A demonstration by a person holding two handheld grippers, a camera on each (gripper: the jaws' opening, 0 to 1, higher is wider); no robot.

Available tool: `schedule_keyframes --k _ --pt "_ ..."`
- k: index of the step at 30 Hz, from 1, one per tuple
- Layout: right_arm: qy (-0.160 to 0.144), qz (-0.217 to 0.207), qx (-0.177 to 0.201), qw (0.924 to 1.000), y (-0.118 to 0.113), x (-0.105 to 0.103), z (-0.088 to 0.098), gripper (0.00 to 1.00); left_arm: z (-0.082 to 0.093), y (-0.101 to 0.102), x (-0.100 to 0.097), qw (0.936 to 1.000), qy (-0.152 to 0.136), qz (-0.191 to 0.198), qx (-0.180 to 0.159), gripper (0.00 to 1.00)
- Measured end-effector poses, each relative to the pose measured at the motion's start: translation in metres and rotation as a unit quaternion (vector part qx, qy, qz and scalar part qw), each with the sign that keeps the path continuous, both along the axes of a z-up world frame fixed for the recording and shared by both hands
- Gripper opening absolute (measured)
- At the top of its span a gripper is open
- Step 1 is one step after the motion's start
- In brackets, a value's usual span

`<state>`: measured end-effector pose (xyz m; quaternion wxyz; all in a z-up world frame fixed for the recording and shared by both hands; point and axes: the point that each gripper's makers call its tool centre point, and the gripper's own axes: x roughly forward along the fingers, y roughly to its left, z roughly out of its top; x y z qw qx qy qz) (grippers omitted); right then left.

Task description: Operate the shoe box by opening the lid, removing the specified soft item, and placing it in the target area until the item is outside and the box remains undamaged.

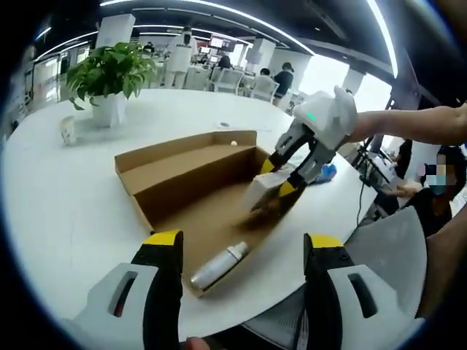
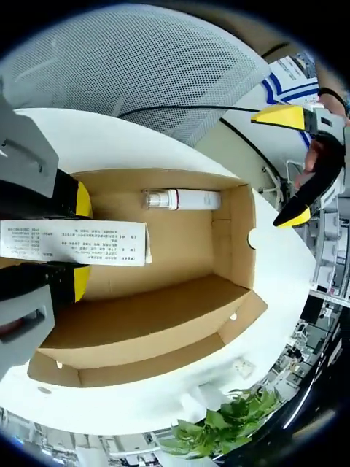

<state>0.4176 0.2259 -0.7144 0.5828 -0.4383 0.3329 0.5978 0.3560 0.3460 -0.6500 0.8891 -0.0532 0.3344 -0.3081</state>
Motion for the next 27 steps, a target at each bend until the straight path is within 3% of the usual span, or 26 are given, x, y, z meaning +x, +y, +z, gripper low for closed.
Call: schedule_keyframes --k 9,27 --pt "-0.022 -0.004 0.015 0.9996 -0.004 -0.007 0.028 0.17 -0.001 -0.008 -0.002 1.0 -0.002 -0.009 -0.003 0.66" --pt "-0.069 -0.037 0.018 0.9968 -0.052 -0.013 0.073 0.17 -0.007 -0.043 0.0 0.9983 0.003 -0.057 -0.003 0.66"
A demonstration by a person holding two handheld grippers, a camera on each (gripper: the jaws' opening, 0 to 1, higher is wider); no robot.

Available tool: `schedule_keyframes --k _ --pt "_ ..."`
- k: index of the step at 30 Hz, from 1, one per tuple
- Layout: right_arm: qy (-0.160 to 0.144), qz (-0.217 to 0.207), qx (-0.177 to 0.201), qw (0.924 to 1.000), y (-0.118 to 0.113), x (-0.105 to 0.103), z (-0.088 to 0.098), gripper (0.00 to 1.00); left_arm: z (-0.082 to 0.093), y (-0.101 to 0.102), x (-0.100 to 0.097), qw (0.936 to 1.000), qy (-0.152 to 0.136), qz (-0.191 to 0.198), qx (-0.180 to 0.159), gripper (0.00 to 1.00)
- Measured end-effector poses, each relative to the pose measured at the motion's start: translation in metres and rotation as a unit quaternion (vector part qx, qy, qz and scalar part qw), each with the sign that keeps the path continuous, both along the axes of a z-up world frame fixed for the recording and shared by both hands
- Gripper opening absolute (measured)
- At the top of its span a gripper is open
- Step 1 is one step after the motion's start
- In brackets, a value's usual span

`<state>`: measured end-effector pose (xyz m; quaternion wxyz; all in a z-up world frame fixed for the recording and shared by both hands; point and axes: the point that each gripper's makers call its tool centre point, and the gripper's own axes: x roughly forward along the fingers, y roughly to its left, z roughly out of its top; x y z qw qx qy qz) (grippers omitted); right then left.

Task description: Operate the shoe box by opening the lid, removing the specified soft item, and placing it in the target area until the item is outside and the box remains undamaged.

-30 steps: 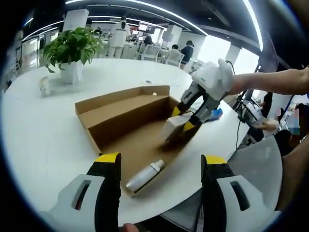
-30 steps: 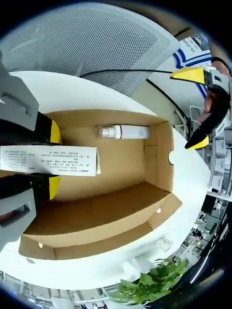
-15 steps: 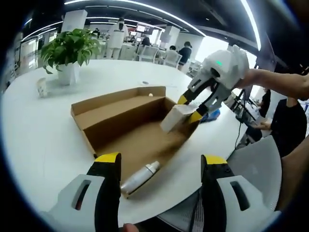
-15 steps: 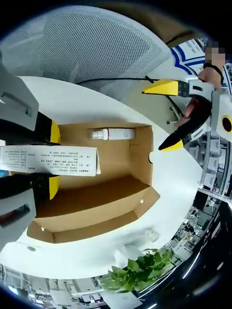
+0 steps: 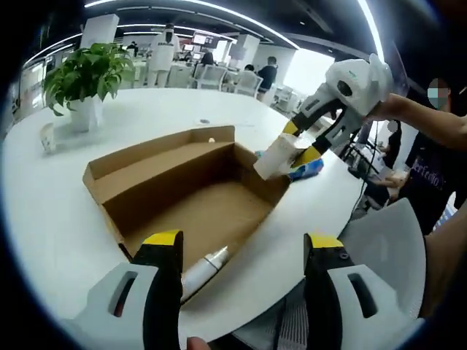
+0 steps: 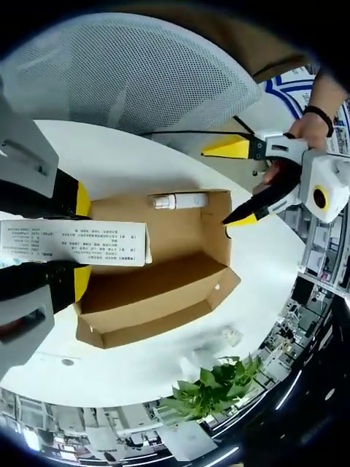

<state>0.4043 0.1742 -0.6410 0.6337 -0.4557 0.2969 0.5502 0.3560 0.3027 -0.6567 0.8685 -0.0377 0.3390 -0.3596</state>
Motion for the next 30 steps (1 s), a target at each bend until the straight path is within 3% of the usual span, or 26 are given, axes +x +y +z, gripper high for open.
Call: schedule_keyframes --k 5,11,30 --pt "-0.02 -0.004 0.001 0.9998 -0.01 -0.001 0.016 0.17 -0.003 -0.011 0.001 0.9999 0.003 -0.014 0.0 0.66" --pt "-0.024 -0.017 -0.004 0.9995 -0.028 -0.002 0.019 0.17 -0.003 -0.024 0.002 0.9995 0.004 -0.031 0.001 0.66" --pt "0.001 -0.069 -0.019 0.9974 -0.092 -0.023 -0.014 0.17 -0.005 -0.025 0.003 0.9991 0.007 -0.038 0.016 0.66"
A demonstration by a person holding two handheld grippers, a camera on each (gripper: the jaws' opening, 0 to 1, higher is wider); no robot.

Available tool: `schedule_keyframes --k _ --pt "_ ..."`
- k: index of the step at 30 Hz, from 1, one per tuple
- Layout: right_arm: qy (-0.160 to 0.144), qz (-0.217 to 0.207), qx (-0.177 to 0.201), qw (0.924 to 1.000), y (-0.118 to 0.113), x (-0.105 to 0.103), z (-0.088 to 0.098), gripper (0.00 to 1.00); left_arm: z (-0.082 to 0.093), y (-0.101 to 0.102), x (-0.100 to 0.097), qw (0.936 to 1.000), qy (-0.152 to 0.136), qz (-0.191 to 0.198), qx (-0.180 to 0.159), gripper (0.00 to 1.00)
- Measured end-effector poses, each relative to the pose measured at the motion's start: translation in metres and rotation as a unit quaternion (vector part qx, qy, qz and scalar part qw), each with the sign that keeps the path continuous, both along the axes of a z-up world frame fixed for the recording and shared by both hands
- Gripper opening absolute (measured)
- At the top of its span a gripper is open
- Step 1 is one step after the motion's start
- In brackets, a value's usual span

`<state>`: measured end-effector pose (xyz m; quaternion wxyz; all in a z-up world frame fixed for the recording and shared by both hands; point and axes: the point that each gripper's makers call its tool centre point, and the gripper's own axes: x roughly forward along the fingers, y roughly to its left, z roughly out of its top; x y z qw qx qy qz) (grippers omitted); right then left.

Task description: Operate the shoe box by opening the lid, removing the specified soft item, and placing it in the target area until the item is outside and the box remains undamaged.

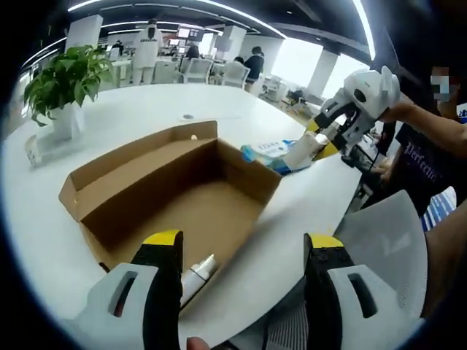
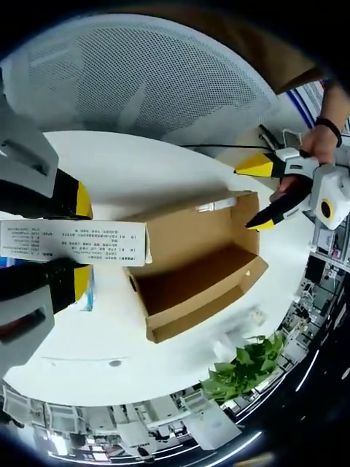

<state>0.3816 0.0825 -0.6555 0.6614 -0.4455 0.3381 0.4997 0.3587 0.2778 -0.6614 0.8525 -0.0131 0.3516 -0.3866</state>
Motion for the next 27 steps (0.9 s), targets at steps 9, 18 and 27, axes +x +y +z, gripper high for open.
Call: schedule_keyframes --k 9,18,27 --pt "0.005 -0.021 -0.008 0.9997 -0.03 -0.005 -0.005 0.17 -0.003 0.001 -0.002 1.0 0.004 0.006 0.001 0.66" --pt "0.003 -0.036 -0.015 0.9992 -0.058 -0.001 -0.004 0.17 -0.005 0.0 -0.002 0.9999 0.007 0.012 0.002 0.66" --pt "0.002 -0.047 -0.023 0.9986 -0.083 0.004 -0.001 0.17 -0.005 -0.003 -0.001 0.9998 0.007 0.017 0.001 0.66"
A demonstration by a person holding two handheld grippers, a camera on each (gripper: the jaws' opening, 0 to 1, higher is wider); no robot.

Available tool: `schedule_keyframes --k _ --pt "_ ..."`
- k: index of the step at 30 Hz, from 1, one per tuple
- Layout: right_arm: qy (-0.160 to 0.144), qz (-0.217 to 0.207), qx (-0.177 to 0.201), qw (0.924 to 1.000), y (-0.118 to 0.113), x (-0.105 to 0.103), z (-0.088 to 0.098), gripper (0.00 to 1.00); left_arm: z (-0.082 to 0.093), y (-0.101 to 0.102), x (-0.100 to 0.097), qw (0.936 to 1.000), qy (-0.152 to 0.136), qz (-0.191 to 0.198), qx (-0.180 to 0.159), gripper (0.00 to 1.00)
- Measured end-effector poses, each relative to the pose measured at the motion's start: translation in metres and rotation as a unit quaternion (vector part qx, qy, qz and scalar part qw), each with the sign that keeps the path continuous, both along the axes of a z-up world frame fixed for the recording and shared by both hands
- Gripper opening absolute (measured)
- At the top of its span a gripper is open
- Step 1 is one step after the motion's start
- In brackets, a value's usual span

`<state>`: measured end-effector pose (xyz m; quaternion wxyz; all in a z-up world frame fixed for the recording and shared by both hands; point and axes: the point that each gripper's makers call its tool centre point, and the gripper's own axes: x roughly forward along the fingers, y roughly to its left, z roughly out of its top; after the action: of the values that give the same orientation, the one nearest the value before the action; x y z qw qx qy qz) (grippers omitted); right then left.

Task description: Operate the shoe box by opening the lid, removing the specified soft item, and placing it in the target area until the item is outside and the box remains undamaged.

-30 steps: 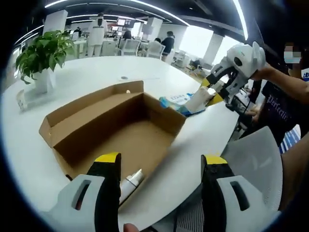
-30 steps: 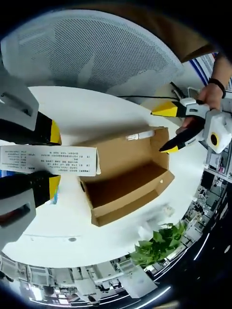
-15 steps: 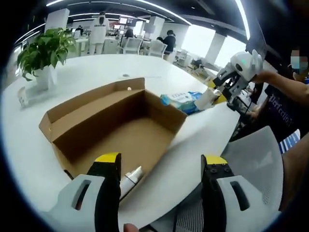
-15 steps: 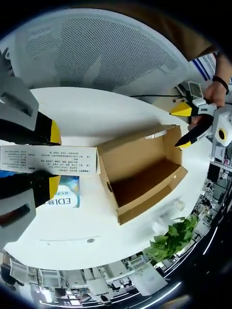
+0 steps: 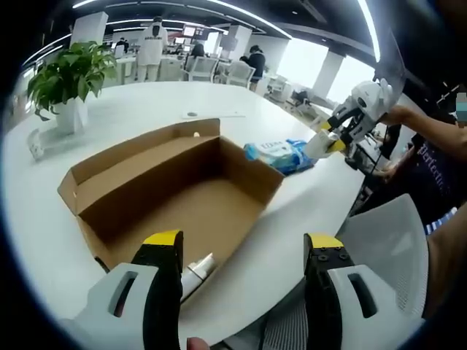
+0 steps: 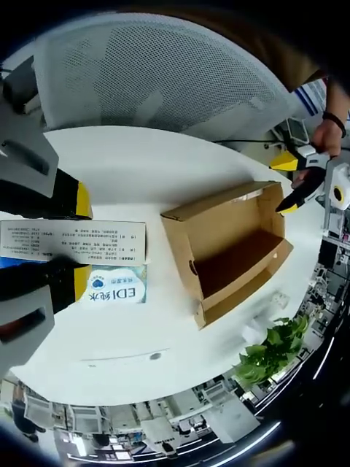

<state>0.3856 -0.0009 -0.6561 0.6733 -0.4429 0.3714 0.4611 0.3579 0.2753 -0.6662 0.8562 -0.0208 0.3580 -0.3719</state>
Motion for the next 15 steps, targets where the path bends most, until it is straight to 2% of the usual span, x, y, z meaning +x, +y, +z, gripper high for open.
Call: schedule_keyframes --k 9,15 --pt "0.006 -0.007 -0.009 0.9999 -0.024 0.003 -0.005 0.17 -0.006 -0.001 -0.004 1.0 0.008 0.002 0.005 0.66" --pt "0.006 -0.016 -0.012 0.9998 -0.038 0.015 -0.003 0.17 -0.005 0.0 -0.003 0.9999 0.009 0.009 0.005 0.66"
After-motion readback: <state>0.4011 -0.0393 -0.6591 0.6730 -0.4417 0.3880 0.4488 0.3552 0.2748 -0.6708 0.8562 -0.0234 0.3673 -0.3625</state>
